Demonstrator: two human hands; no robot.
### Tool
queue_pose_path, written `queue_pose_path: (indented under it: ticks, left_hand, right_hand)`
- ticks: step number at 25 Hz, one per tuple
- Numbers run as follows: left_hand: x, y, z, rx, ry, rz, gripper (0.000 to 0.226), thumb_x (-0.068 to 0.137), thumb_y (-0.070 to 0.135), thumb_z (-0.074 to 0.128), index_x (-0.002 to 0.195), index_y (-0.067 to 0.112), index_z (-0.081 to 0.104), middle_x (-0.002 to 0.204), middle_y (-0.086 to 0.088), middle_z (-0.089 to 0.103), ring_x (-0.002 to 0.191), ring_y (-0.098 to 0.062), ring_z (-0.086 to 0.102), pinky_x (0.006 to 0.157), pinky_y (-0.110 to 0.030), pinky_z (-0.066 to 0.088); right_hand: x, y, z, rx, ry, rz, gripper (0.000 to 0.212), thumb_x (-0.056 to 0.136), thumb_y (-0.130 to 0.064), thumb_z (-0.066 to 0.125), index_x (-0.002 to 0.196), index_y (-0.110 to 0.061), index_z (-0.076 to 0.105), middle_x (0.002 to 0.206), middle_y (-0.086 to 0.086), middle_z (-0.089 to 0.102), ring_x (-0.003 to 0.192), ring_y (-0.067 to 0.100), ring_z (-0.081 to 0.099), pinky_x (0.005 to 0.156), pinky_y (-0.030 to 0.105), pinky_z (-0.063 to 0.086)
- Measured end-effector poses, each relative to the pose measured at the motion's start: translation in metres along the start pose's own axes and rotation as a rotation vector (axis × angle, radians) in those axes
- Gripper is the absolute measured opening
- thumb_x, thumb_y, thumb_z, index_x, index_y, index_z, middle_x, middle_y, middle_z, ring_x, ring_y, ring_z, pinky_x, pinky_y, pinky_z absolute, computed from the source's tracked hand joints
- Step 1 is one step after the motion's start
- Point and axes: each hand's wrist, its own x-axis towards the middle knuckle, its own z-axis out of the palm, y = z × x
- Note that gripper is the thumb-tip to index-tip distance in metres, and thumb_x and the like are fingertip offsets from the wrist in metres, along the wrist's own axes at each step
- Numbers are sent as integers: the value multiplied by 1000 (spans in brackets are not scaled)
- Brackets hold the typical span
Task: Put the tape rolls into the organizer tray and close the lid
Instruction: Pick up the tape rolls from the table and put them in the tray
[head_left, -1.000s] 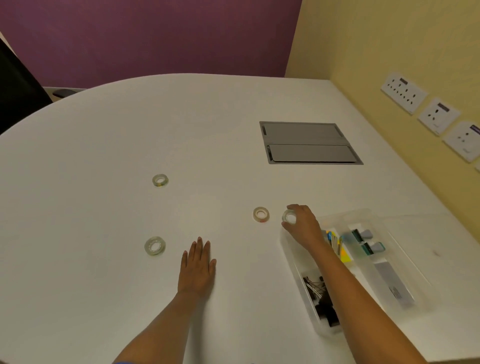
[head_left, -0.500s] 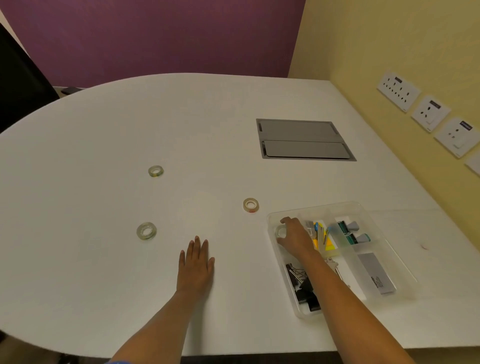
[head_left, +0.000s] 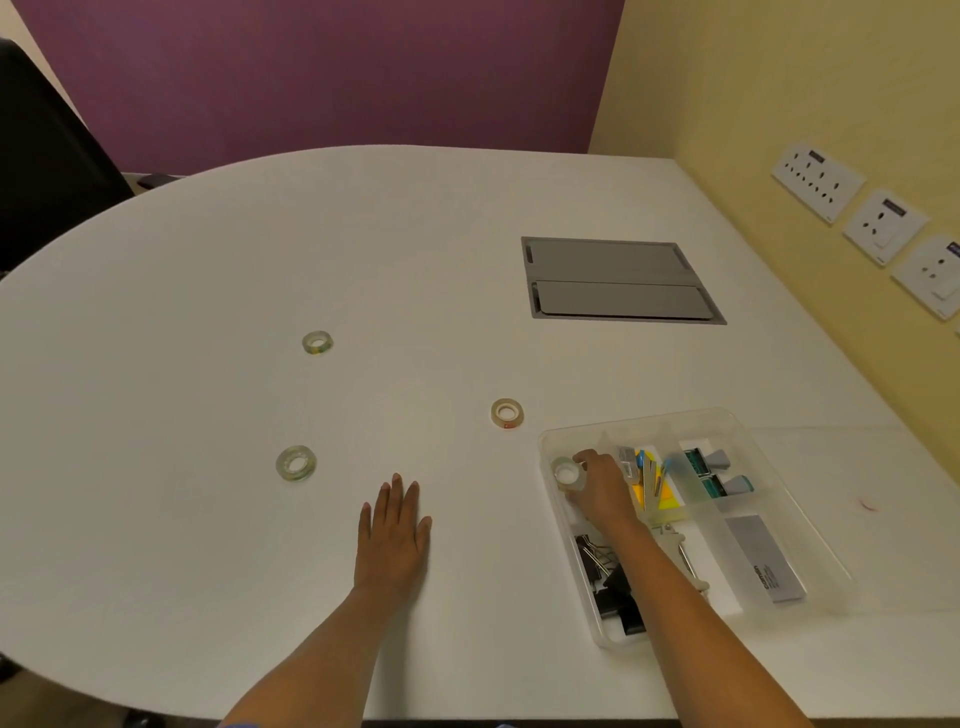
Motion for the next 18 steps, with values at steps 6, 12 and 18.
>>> queue_pose_path:
  ticks: [6, 12, 18]
  left_hand:
    - [0, 0, 4, -1, 18, -15, 54, 102, 36, 16, 150, 22, -5, 160, -1, -14, 148, -16, -11, 121, -39, -8]
    - [-2, 2, 6, -4, 39, -16, 54, 102, 36, 15, 150, 22, -6, 160, -1, -14, 148, -16, -12, 121, -39, -9]
    - [4, 1, 4, 5, 41, 0, 55, 102, 37, 16, 150, 24, -7, 160, 0, -15, 148, -16, -14, 122, -39, -9]
  right_hand:
    - [3, -6, 3, 59, 30, 16, 54, 79, -2, 72, 128, -3, 50, 128, 20, 48, 114, 33, 55, 94, 38, 47]
    - [1, -9, 0, 91, 20, 51, 55, 79, -4, 73, 129, -4, 49, 130, 19, 47, 116, 32, 54, 94, 36, 47]
    - [4, -42, -14, 26, 251, -68, 31, 86, 1, 61, 115, -9, 58, 119, 13, 55, 111, 27, 55, 81, 36, 50]
